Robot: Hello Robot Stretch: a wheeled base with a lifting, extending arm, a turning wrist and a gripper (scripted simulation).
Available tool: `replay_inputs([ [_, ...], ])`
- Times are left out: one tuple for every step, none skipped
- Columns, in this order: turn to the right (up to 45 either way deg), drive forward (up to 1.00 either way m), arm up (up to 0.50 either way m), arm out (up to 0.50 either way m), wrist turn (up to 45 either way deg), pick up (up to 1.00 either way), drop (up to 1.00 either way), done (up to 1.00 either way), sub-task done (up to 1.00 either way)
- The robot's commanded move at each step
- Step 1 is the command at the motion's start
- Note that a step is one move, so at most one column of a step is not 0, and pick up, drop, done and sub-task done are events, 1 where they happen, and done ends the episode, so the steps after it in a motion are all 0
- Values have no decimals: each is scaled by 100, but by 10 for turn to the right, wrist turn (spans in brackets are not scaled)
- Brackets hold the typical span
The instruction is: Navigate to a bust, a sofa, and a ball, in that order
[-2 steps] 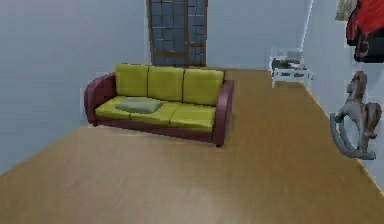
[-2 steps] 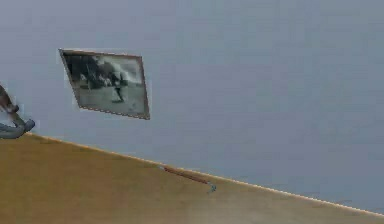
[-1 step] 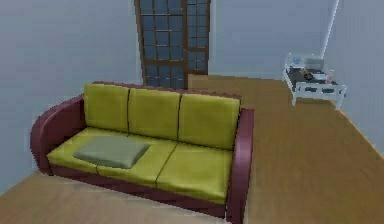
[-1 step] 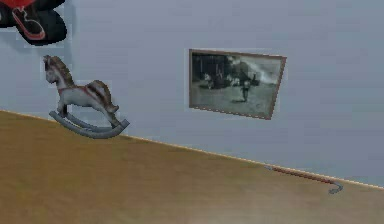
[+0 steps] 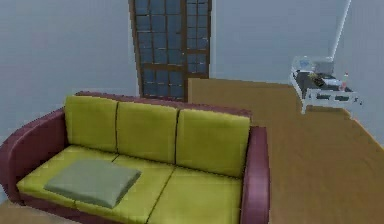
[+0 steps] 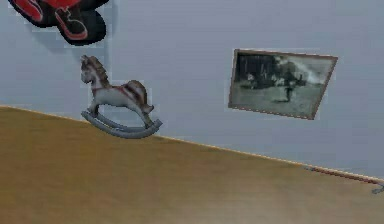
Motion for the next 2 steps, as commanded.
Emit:
replay_inputs([
  [-150,0,0,0,0,0,0,0,0],
  [0,0,0,0,0,0,0,0,100],
])
